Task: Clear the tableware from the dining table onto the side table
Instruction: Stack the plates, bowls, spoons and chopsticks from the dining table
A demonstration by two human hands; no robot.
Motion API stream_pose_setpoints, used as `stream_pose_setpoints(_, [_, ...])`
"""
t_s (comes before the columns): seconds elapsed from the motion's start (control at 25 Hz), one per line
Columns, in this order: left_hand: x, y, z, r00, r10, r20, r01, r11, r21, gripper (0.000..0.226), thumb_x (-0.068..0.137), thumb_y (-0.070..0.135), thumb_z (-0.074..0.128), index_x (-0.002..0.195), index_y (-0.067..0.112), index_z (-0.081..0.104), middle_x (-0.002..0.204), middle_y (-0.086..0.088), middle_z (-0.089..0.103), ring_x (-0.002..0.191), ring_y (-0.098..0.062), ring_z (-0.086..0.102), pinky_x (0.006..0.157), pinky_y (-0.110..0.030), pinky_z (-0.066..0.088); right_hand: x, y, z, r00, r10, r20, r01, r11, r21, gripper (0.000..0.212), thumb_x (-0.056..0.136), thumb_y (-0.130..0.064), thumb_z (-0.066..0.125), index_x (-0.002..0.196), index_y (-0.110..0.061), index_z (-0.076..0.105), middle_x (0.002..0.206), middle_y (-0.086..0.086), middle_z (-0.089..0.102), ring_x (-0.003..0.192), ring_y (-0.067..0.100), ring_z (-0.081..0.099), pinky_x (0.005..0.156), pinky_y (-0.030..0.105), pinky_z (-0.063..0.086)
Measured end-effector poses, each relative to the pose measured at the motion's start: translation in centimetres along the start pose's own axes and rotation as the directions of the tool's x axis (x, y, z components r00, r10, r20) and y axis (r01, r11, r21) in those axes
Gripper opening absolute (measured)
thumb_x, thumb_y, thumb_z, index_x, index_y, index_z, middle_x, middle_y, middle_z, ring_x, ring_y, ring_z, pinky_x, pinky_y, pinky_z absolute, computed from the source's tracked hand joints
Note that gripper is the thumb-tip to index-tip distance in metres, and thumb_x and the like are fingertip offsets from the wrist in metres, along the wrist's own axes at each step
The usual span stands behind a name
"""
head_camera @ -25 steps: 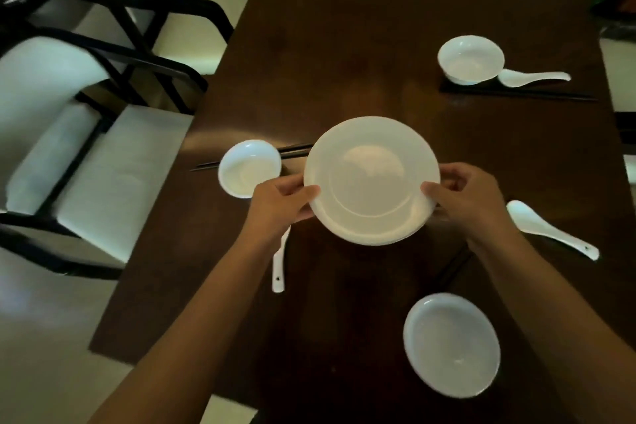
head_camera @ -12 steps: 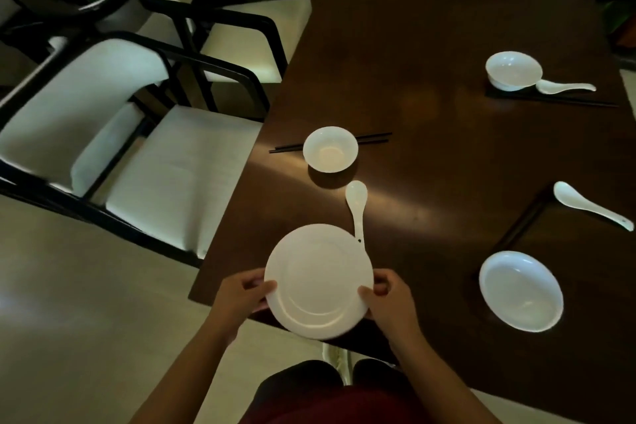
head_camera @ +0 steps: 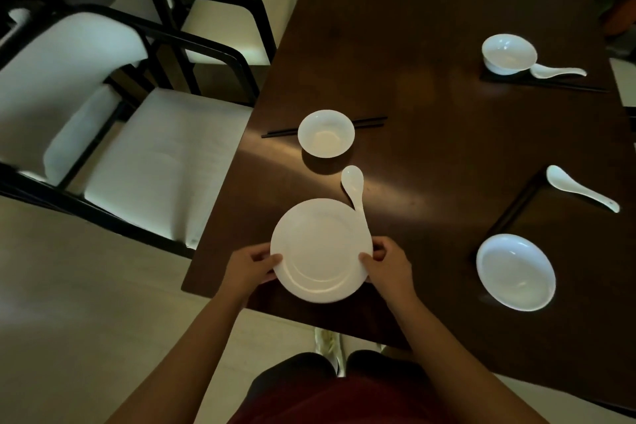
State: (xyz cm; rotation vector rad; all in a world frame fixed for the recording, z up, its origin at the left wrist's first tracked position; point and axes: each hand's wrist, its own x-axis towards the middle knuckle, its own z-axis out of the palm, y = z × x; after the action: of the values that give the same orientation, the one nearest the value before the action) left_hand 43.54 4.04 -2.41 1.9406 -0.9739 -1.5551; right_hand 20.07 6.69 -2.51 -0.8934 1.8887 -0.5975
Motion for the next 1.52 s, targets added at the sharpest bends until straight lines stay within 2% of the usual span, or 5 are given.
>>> stream_pose_setpoints(0.48, [-1.4, 2.2, 2.1, 0.869, 0.492, -0.058, -0.366, 0.716, 0.595, 0.059, 0.085, 0.041, 0.058, 0.135, 0.018, 0.039, 0.125, -0.009, 0.053, 0.105, -0.021, 0.055, 0.088, -0.038, 0.047, -1.4, -0.1, -5.0, 0.993, -0.107, -0.051, 0.098, 0.982, -0.161, 0.033, 0.087, -0.028, 0.061, 0.117, -0.016, 0.057, 0.106, 0.002, 0.065, 0.086, 0.011, 0.06, 0.081, 0.025, 0.049])
stream_pose_setpoints(0.64, [-4.4, 4.2, 8.5, 0.672, 0.651, 0.353, -0.694, 0.387, 0.607, 0.055, 0.085, 0.036, 0.06, 0.135, 0.021, 0.042, 0.128, -0.005, 0.057, 0.113, -0.021, 0.054, 0.091, -0.032, 0.044, -4.4, 3.1, -10.9, 0.871, -0.402, -0.283, 0.256, 0.862, -0.437, 0.03, 0.085, -0.022, 0.064, 0.115, -0.018, 0.061, 0.114, 0.003, 0.064, 0.104, 0.018, 0.06, 0.087, 0.028, 0.044])
stream_pose_setpoints(0.96, [-8.1, 6.5, 24.0, 0.318, 0.533, 0.784, -0.872, -0.16, 0.463, 0.052, 0.086, 0.02, 0.058, 0.135, 0.014, 0.042, 0.136, -0.011, 0.048, 0.125, -0.025, 0.046, 0.098, -0.037, 0.044, -3.1, 10.9, -20.7, 0.89, -0.228, -0.396, 0.041, 0.903, -0.427, 0.04, 0.085, -0.02, 0.062, 0.124, -0.017, 0.055, 0.137, 0.012, 0.044, 0.123, 0.026, 0.044, 0.098, 0.035, 0.041])
stream_pose_setpoints(1.24, [-8.4, 5.4, 28.9, 0.281, 0.502, 0.818, -0.87, -0.226, 0.438, 0.027, 0.059, 0.019, 0.084, 0.082, 0.015, 0.071, 0.083, 0.0, 0.07, 0.076, -0.013, 0.067, 0.054, -0.022, 0.056, 0.7, 11.7, -23.4, 0.975, -0.138, -0.174, 0.103, 0.975, -0.198, 0.041, 0.084, -0.007, 0.055, 0.125, -0.015, 0.054, 0.115, 0.007, 0.066, 0.095, 0.012, 0.058, 0.082, 0.02, 0.043])
stream_pose_setpoints(1.52, [-9.0, 5.1, 29.0, 0.406, 0.767, 0.498, -0.831, 0.082, 0.55, 0.031, 0.066, 0.001, 0.078, 0.096, 0.003, 0.07, 0.102, -0.015, 0.069, 0.096, -0.027, 0.067, 0.074, -0.032, 0.059, 3.6, 8.8, -25.3, 0.988, -0.152, -0.035, 0.15, 0.987, -0.056, 0.034, 0.082, -0.008, 0.062, 0.113, -0.021, 0.058, 0.096, -0.003, 0.063, 0.077, 0.004, 0.057, 0.069, 0.019, 0.051])
